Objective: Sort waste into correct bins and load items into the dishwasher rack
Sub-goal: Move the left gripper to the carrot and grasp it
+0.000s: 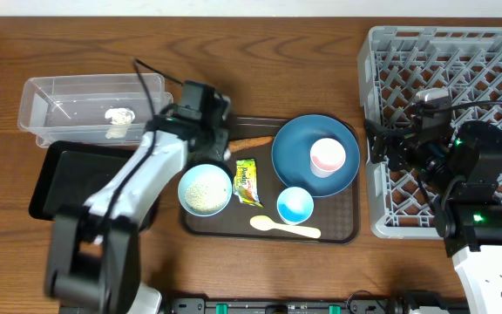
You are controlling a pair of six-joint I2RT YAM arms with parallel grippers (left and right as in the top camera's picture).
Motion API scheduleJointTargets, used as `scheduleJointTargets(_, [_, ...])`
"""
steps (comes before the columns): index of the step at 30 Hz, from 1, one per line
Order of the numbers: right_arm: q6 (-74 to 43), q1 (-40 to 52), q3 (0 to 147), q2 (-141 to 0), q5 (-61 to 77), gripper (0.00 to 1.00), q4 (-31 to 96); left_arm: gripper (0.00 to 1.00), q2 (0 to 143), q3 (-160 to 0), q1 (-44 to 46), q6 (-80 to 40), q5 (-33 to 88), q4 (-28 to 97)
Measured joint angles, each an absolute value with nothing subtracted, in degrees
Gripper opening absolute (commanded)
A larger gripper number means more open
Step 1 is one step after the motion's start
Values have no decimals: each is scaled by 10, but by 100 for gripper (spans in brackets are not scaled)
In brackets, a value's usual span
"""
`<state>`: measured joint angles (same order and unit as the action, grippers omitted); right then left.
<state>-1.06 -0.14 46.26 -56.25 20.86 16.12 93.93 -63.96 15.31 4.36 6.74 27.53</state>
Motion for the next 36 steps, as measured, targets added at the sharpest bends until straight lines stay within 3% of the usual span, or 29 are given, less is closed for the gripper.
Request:
scheduleJointTargets(11, [-11, -1, 463, -562, 209, 94, 161, 11, 832, -665, 17, 44, -29, 158])
scheduleJointTargets(14, [-11, -1, 463, -562, 209, 94, 161, 25, 854, -665, -18, 45, -36, 145])
scheduleJointTargets(16, [-11, -1, 463, -562, 209, 94, 161, 42, 871, -665, -33, 43, -39, 134])
scheduleJointTargets(19, [-11, -1, 463, -562, 209, 94, 161, 49, 893, -665, -44, 46, -42, 121])
scheduleJointTargets(27, [-11, -1, 463, -562, 209, 94, 161, 49, 892, -665, -21, 45, 33, 154])
scheduleJointTargets(36, [-11, -1, 463, -562, 209, 94, 161, 56, 900, -665, 110, 117, 124, 196])
